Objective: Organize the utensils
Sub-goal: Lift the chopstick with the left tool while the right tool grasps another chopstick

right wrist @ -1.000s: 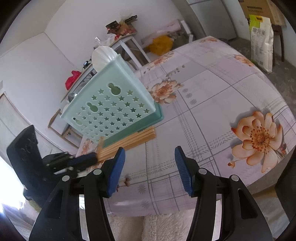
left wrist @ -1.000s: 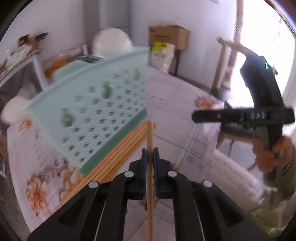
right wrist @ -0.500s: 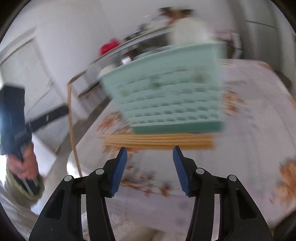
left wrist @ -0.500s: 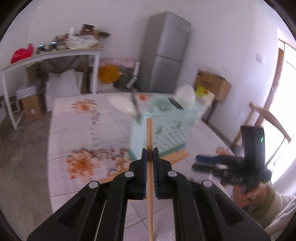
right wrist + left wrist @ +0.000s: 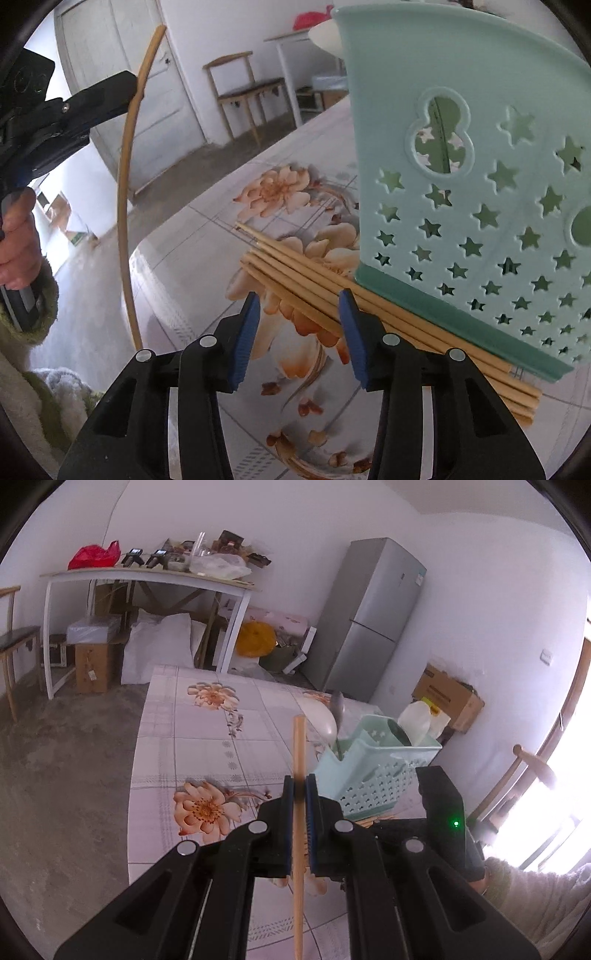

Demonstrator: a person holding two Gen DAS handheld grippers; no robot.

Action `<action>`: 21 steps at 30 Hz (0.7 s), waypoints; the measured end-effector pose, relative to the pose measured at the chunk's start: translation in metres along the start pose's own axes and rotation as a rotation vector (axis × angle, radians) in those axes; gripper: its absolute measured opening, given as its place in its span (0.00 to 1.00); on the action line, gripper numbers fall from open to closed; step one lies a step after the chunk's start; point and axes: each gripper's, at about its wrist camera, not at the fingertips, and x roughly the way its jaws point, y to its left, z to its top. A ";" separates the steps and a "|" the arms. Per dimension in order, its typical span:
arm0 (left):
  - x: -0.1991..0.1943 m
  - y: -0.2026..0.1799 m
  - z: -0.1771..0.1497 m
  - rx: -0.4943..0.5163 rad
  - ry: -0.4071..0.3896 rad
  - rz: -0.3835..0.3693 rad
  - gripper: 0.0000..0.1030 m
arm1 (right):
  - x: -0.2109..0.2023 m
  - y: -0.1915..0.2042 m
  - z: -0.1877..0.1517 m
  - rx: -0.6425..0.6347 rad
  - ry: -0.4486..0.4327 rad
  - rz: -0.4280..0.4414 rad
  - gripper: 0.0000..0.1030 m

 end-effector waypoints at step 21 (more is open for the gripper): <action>0.001 0.024 -0.003 -0.057 -0.012 -0.017 0.05 | 0.021 0.048 0.006 -0.330 0.220 -0.004 0.18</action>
